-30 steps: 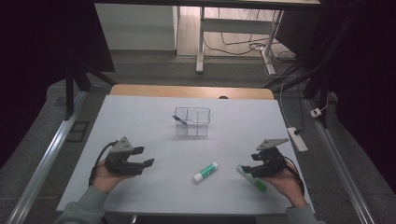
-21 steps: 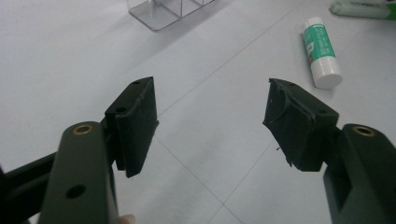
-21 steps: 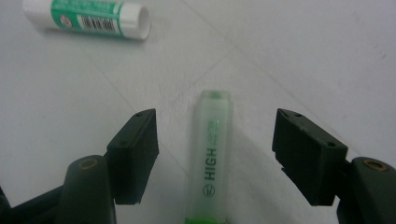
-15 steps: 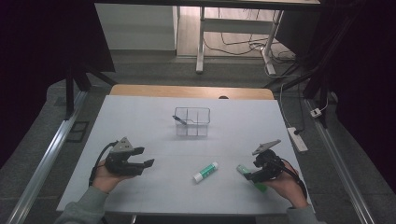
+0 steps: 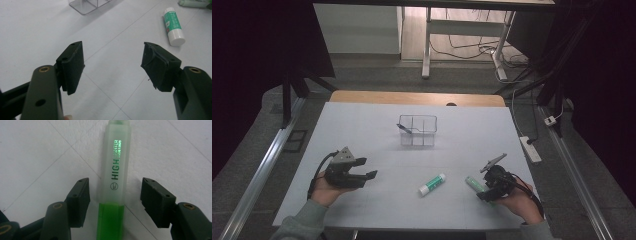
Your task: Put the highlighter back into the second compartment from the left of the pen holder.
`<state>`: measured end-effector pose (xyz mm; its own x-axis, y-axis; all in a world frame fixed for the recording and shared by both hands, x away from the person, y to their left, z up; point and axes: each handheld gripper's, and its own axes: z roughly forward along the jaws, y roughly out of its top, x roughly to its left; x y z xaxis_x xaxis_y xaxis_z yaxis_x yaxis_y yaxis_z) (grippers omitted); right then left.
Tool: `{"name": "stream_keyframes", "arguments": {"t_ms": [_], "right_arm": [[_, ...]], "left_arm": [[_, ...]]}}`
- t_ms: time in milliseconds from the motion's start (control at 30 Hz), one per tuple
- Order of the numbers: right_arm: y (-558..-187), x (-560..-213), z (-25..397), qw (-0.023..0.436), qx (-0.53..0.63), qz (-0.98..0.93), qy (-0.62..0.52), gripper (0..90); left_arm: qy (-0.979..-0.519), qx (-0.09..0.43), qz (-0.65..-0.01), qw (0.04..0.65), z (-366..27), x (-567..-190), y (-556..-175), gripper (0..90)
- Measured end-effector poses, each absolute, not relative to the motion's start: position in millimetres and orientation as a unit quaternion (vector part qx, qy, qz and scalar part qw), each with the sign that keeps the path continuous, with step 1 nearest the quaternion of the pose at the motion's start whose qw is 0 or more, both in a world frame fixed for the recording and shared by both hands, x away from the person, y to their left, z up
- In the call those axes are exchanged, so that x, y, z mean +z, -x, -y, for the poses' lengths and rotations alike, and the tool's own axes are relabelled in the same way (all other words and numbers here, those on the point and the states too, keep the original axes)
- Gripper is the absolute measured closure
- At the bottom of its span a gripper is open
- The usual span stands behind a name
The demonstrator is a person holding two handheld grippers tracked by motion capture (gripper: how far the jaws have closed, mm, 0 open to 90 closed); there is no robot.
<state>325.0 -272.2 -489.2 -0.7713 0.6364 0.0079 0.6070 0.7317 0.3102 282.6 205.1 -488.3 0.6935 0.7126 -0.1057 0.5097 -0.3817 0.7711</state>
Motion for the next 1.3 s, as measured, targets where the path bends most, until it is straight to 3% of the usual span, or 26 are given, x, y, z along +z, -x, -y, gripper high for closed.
{"name": "stream_keyframes", "arguments": {"t_ms": [200, 567, 1067, 1300], "right_arm": [[-325, -492, 269, 0.051, 0.141, -0.932, -0.33, 44.4], [-324, -491, 260, 0.069, 0.121, -0.928, -0.347, 65.2], [-325, -490, 266, 0.056, 0.141, -0.926, -0.345, 66.3], [-325, -481, 269, 0.07, 0.179, -0.918, -0.346, 66.3]], "left_arm": [[-0.821, 0.122, -0.372, 0.417, -206, -488, -283, 33.9], [-0.822, 0.122, -0.372, 0.414, -205, -489, -283, 34.4], [-0.82, 0.122, -0.371, 0.418, -206, -487, -282, 34.4], [-0.821, 0.123, -0.369, 0.417, -205, -487, -282, 34.3]]}}
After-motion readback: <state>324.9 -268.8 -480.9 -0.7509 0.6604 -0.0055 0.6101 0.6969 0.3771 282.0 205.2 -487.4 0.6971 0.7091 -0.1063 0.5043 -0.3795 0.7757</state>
